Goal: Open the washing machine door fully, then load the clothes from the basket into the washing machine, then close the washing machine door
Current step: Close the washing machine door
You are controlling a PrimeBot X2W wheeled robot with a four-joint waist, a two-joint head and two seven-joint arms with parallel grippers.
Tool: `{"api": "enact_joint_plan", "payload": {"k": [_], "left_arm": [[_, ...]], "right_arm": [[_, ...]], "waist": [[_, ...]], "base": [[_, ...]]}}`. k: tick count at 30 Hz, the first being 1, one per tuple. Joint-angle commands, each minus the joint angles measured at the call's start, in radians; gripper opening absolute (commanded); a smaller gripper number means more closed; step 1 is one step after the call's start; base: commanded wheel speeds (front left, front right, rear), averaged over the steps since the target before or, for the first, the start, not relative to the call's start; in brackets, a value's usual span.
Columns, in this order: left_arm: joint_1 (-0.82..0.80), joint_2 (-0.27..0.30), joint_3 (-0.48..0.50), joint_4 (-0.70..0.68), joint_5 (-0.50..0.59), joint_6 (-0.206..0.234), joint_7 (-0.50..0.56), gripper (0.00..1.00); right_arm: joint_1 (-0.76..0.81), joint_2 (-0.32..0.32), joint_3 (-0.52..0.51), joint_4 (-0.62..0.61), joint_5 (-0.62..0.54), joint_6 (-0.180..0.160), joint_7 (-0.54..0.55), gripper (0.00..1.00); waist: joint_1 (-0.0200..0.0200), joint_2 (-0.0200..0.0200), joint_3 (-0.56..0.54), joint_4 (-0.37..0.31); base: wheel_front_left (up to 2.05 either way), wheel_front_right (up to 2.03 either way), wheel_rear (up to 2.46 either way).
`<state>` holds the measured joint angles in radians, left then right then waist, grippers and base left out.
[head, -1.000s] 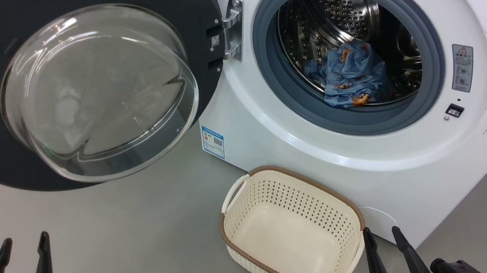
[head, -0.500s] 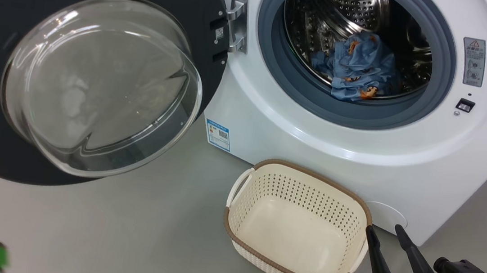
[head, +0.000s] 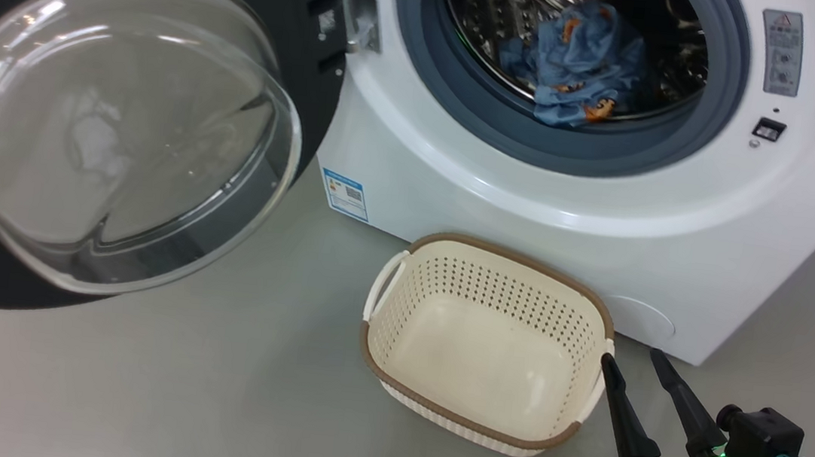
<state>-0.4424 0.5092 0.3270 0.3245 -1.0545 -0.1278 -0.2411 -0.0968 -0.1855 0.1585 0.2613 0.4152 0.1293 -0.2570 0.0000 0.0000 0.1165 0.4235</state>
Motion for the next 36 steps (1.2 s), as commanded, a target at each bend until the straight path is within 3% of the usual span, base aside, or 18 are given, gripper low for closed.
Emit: {"api": "enact_joint_plan", "payload": {"k": [1,5,9,14,25,36], "left_arm": [[-0.046,0.077,0.025,-0.009,-0.014,-0.003,0.008,0.0],[-0.129,0.187,-0.011,0.1,-0.175,-0.003,0.091,0.0],[-0.193,0.25,-0.053,0.187,-0.309,-0.003,0.232,0.0],[-0.252,0.326,-0.124,0.3,-0.348,-0.003,0.366,0.0],[-0.363,0.369,-0.198,0.458,-0.424,-0.003,0.591,0.0],[-0.379,0.35,-0.226,0.471,-0.452,-0.003,0.66,0.0]], "right_arm": [[-0.027,-0.008,0.028,-0.022,-0.011,0.001,-0.005,1.0],[-0.041,-0.018,0.041,-0.022,-0.012,0.001,-0.005,1.0],[-0.05,-0.025,0.047,-0.026,-0.018,0.001,-0.005,1.0],[-0.065,-0.034,0.057,-0.031,-0.022,0.001,-0.005,1.0],[-0.104,-0.051,0.071,-0.039,-0.034,0.001,-0.005,1.0],[-0.137,-0.06,0.077,-0.041,-0.04,0.001,-0.005,1.0]], "waist": [[0.0,0.0,0.017,-0.017],[0.0,0.0,0.042,-0.034],[0.0,0.0,0.065,-0.038],[0.0,0.0,0.094,-0.044],[0.0,0.0,0.168,-0.052],[0.0,0.0,0.216,-0.06]], "base": [[0.0,0.0,0.0],[0.0,0.0,0.0],[0.0,0.0,0.0],[0.0,0.0,0.0],[0.0,0.0,0.0],[0.0,0.0,0.0]]}}
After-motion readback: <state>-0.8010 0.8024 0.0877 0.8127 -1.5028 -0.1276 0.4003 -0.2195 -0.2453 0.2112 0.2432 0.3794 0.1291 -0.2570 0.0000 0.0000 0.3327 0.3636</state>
